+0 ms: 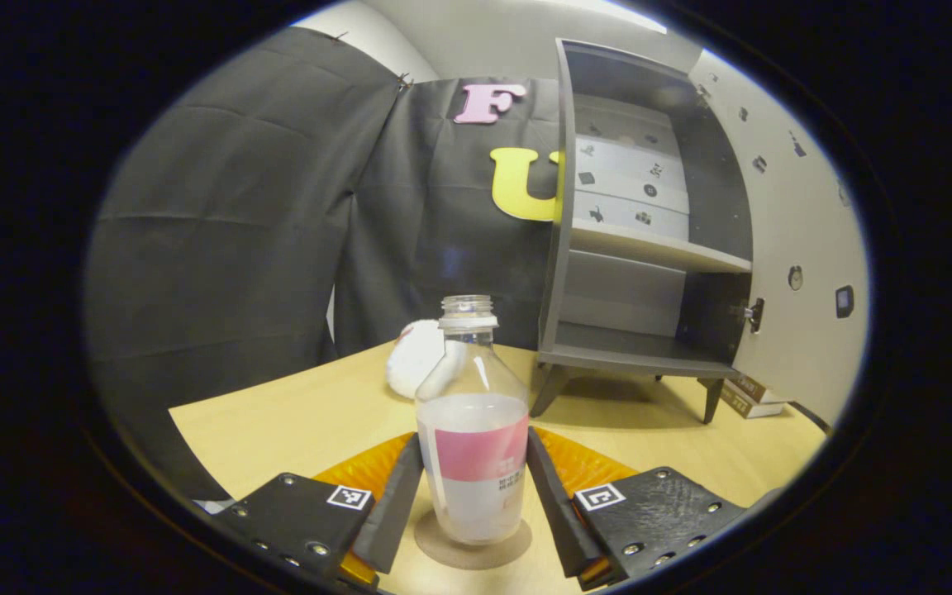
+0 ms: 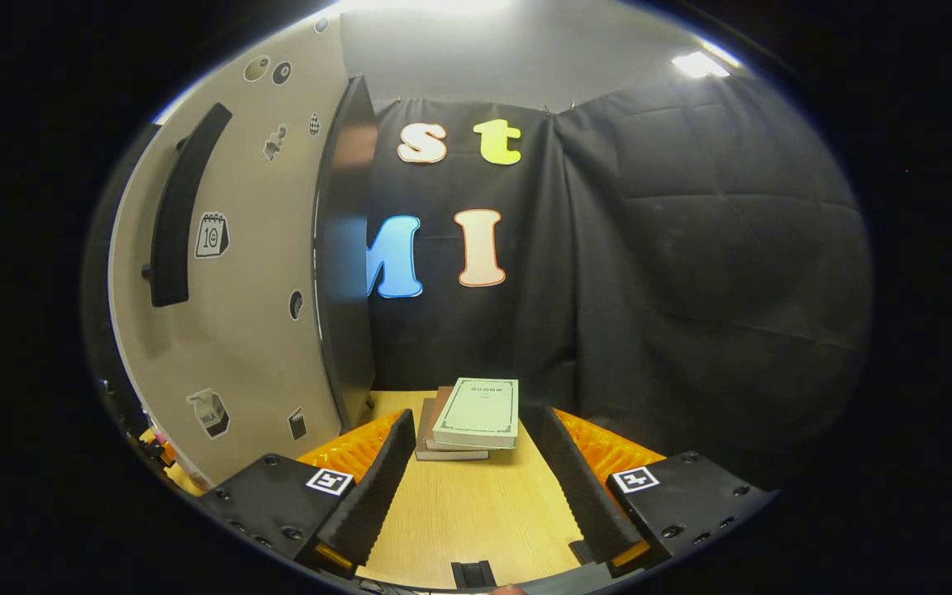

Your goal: Open the cabinet door with the right hand, grasp the bottle in the cabinet with the left hand and place it on the coaster, then close the cabinet door with the right hand.

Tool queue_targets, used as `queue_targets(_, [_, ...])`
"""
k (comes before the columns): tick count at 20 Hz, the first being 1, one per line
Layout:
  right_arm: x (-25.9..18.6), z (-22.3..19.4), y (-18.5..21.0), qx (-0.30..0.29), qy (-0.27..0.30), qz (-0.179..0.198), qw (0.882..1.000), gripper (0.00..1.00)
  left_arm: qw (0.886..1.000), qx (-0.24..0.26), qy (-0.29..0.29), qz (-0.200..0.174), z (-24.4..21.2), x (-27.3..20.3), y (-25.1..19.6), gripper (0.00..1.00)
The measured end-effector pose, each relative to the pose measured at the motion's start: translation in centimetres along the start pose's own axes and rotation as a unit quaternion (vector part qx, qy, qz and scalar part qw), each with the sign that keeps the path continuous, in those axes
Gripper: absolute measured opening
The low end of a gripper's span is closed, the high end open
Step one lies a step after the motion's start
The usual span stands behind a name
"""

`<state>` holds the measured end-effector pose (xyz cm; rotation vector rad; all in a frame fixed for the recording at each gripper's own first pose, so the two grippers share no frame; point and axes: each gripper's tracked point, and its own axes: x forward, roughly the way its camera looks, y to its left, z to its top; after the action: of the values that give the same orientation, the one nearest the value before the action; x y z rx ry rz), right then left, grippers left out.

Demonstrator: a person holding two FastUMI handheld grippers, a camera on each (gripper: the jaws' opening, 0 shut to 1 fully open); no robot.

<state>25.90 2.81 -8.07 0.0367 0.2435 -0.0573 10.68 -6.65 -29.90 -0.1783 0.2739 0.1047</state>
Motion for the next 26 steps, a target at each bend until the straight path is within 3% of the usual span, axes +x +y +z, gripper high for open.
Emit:
queue_targets(12, [0.3, -0.9, 1.2, -0.007, 0.010, 0.007, 1.000, 0.98, 0.999, 0.027, 0.020, -0.005, -2.2, -1.0, -1.1, 0.72])
queue_targets(14, [0.3, -1.2, 1.3, -0.007, 0.012, 0.008, 1.000, 0.93, 0.999, 0.033, 0.024, -0.005, -2.3, -1.2, -1.3, 0.76])
queue_targets(15, [0.2, -1.3, 1.2, -0.005, 0.014, 0.008, 1.000, 0.98, 0.999, 0.037, 0.024, -0.006, -2.1, -1.4, -1.4, 0.76])
queue_targets(17, [0.3, -1.5, 1.1, -0.001, 0.017, 0.008, 1.000, 0.98, 0.999, 0.049, 0.018, 0.000, -1.4, -1.5, -1.5, 0.82])
queue_targets(22, [0.3, -1.2, 0.7, 0.008, 0.012, 0.010, 1.000, 0.98, 0.997, 0.073, 0.016, -0.002, 0.5, -1.8, -2.5, 0.80])
queue_targets(26, [0.1, -0.4, 0.5, 0.010, 0.000, 0.015, 1.000, 0.98, 0.996, 0.086, -0.007, 0.008, 4.5, -2.1, -3.0, 0.80])
